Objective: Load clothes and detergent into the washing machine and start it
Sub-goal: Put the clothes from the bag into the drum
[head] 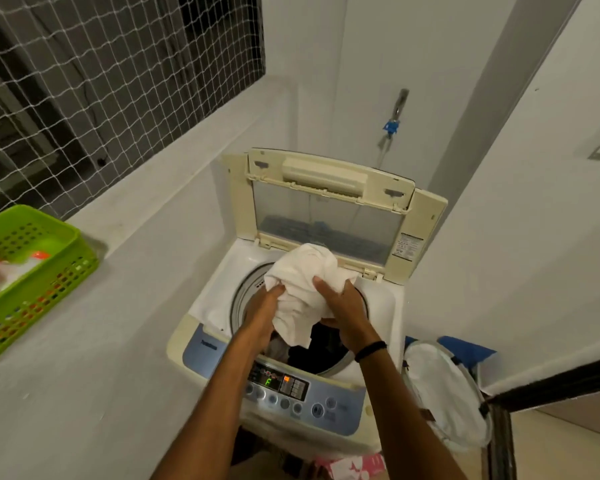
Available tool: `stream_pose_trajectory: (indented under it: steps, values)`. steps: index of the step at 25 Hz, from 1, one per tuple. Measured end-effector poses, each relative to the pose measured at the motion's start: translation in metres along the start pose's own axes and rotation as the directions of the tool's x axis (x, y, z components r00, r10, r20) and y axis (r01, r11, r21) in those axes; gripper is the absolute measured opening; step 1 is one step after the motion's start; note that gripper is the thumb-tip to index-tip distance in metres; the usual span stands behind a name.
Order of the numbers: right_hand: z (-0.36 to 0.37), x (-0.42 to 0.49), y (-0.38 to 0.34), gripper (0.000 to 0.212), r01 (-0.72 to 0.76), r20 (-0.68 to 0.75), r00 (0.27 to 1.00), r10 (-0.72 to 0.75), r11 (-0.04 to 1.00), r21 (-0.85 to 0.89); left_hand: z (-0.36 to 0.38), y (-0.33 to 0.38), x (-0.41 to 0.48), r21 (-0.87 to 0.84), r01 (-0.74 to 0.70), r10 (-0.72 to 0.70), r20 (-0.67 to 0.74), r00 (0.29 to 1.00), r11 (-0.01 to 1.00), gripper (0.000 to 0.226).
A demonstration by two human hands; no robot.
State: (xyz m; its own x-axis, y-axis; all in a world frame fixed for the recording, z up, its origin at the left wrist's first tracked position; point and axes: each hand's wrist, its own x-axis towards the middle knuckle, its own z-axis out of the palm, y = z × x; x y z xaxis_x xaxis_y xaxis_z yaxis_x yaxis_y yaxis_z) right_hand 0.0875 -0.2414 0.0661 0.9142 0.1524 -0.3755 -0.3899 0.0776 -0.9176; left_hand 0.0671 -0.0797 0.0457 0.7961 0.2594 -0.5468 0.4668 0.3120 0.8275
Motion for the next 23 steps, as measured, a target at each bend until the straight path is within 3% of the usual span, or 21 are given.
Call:
stream_pose_trajectory:
  steps: [3,4,5,7,8,10,12,13,15,17,19,23]
  values:
    - [-0.002,0.020,0.018,0.044,0.026,0.070,0.997,-0.029,0.999,0.036,-0.004,0.002,0.024,0.033,-0.030,0.030,-0.008,1.000,0.999,0.026]
    - [-0.003,0.031,0.028,0.044,0.007,0.057,0.998,-0.005,0.999,-0.032,-0.008,0.000,0.034,0.061,-0.020,0.020,-0.006,1.000,0.998,0.034]
    - [-0.004,0.041,0.042,0.047,-0.032,-0.003,0.999,0.032,0.978,-0.206,-0.012,-0.004,0.043,0.150,0.010,-0.009,-0.008,1.000,0.989,0.049]
    - [-0.007,0.064,0.075,0.061,-0.230,-0.190,0.972,0.140,0.729,-0.645,-0.020,-0.016,0.057,0.425,0.115,-0.098,-0.060,0.993,0.898,0.080]
    - [-0.006,0.070,0.090,0.061,-0.324,-0.277,0.945,0.176,0.625,-0.710,-0.026,-0.026,0.070,0.508,0.153,-0.111,-0.111,0.988,0.848,0.088]
    - [-0.001,0.075,0.110,0.049,-0.330,-0.288,0.943,0.170,0.604,-0.726,-0.035,-0.038,0.093,0.517,0.208,-0.149,-0.153,0.977,0.830,0.076]
    - [0.007,0.083,0.123,0.035,-0.314,-0.261,0.946,0.190,0.736,-0.600,-0.039,-0.039,0.113,0.444,0.231,-0.221,-0.074,0.972,0.866,0.023]
    - [0.011,0.087,0.125,0.030,-0.345,-0.264,0.932,0.247,0.827,-0.445,-0.037,-0.034,0.117,0.371,0.273,-0.285,-0.023,0.958,0.888,0.016]
    - [0.022,0.099,0.131,0.028,-0.425,-0.212,0.887,0.409,0.905,-0.031,-0.034,-0.026,0.130,0.200,0.382,-0.400,0.059,0.915,0.902,0.014]
    - [0.030,0.122,0.138,0.044,-0.387,-0.184,0.874,0.449,0.874,0.294,-0.027,-0.021,0.153,0.064,0.441,-0.446,0.157,0.881,0.895,0.018]
    - [0.033,0.142,0.129,0.051,-0.342,-0.187,0.865,0.466,0.819,0.461,-0.013,-0.016,0.176,-0.030,0.492,-0.475,0.216,0.853,0.870,0.032]
    - [0.031,0.189,0.114,0.031,-0.258,-0.222,0.846,0.485,0.736,0.626,0.020,-0.015,0.219,-0.118,0.559,-0.517,0.262,0.815,0.821,0.056]
